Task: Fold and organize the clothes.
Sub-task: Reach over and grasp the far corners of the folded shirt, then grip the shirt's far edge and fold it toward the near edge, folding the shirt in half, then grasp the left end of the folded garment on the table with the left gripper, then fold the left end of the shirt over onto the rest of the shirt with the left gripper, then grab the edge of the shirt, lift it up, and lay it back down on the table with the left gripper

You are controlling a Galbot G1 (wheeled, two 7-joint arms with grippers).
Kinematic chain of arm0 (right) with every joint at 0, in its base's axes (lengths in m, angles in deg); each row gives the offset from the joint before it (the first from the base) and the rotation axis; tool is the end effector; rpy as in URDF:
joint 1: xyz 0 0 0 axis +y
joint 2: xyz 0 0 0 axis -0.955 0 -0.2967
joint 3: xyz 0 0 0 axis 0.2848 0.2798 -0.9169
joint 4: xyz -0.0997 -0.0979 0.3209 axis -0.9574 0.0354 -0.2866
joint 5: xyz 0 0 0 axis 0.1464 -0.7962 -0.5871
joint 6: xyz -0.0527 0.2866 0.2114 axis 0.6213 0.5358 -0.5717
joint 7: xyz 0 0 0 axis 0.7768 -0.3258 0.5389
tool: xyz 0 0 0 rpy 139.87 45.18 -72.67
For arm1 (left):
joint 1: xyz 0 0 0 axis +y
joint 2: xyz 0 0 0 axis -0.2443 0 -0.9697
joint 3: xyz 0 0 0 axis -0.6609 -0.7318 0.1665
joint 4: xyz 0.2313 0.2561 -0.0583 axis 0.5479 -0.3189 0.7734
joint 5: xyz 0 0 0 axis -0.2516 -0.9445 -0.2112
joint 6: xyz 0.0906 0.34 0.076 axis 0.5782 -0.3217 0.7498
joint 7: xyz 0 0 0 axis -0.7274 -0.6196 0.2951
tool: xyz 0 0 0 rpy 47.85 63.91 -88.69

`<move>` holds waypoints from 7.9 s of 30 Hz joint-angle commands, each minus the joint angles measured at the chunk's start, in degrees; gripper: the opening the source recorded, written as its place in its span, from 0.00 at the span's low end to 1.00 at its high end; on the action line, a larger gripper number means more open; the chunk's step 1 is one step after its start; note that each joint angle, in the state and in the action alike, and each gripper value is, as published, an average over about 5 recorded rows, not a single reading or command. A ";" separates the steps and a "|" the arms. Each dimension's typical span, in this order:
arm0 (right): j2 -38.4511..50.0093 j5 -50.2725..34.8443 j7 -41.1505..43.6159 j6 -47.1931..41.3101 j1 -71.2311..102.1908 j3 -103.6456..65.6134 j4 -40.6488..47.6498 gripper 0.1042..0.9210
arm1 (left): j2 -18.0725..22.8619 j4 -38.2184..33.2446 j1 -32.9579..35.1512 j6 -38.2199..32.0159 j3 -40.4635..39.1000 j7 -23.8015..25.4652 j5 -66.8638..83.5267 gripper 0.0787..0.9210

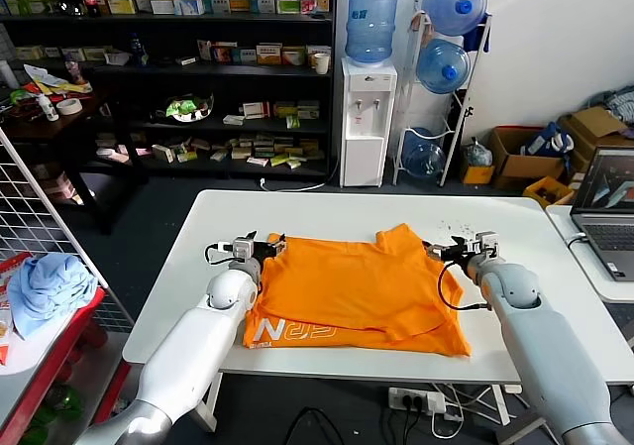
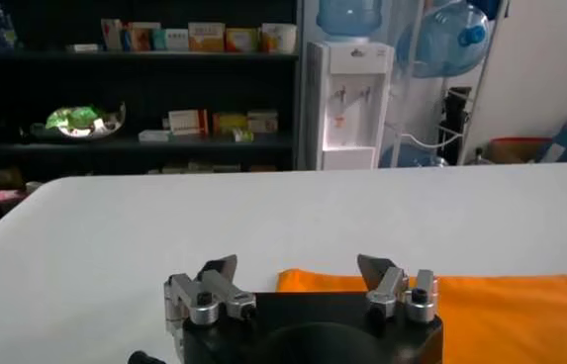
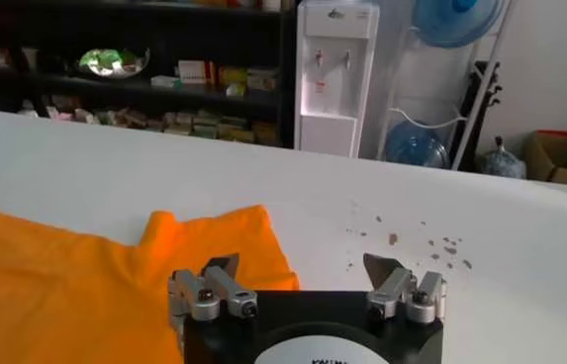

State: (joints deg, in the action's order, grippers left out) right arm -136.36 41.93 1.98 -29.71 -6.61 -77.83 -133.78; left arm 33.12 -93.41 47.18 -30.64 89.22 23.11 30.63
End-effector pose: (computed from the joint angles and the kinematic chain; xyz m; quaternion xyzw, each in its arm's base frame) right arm 0.4844 -0.1604 -0.3152 0.0908 -0.9567 0.0305 0.2748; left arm 0.5040 -0.0142 -0.3587 -0.0648 -0.9756 -0.0146 0.2093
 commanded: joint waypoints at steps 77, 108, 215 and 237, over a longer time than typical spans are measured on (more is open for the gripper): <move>7.34 4.02 -9.83 0.07 41.08 -7.84 -40.90 0.02 | -17.80 -42.70 34.36 0.91 0.87 -8.65 -4.75 0.02; 5.95 5.55 -11.41 -0.41 41.80 -7.44 -41.51 0.58 | -13.36 -45.88 41.51 0.70 8.50 -12.99 11.76 0.67; 0.19 12.09 -17.94 13.36 41.29 -10.09 -37.08 0.88 | -11.23 -39.71 24.55 -4.80 -0.18 -9.00 14.44 0.61; 0.71 11.86 -17.24 13.25 43.93 -10.68 -38.34 0.88 | -18.83 -40.13 36.45 8.37 13.07 7.43 22.14 0.88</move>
State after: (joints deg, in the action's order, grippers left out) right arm -135.76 53.86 -15.29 -16.62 36.54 -88.15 -171.86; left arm 16.59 -134.65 81.28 -25.69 98.31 21.00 50.63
